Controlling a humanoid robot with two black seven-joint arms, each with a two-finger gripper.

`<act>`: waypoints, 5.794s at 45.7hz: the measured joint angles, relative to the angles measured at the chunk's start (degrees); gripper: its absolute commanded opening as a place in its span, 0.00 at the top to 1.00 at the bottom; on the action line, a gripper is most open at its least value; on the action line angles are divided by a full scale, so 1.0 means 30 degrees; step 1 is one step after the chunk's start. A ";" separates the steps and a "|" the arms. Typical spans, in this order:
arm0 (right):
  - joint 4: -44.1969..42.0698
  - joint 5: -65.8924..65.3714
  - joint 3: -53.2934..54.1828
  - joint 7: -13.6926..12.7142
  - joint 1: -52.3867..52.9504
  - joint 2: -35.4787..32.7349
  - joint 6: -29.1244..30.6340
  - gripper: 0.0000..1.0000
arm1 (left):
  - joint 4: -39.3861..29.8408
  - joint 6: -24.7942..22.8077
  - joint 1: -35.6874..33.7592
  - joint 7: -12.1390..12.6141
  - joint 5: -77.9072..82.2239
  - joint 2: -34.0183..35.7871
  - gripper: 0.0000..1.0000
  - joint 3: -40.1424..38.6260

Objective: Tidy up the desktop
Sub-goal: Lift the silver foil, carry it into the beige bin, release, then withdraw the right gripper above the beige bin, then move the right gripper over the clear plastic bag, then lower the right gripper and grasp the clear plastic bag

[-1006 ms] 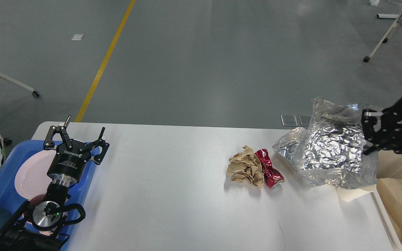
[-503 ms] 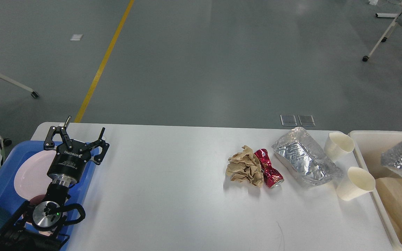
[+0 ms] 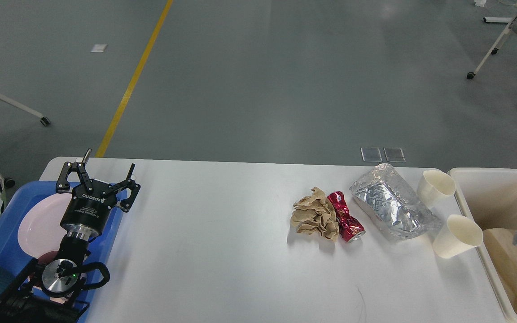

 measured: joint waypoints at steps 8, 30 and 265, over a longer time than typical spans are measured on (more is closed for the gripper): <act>-0.3763 0.0001 0.1639 0.0003 -0.3440 0.2421 0.0001 1.00 | 0.0000 0.0000 0.0000 0.0000 -0.0001 0.0004 0.03 0.0000; -0.4503 -0.0003 0.2411 -0.0024 -0.5721 0.4637 -0.1229 0.20 | 0.0000 0.0000 0.0003 0.0000 -0.0001 0.0003 0.04 0.0000; 0.8284 -0.6780 -0.5971 -0.0317 1.2751 1.3073 0.6874 1.00 | 0.0000 -0.0058 -0.0009 0.0000 0.0007 -0.0003 0.04 0.0000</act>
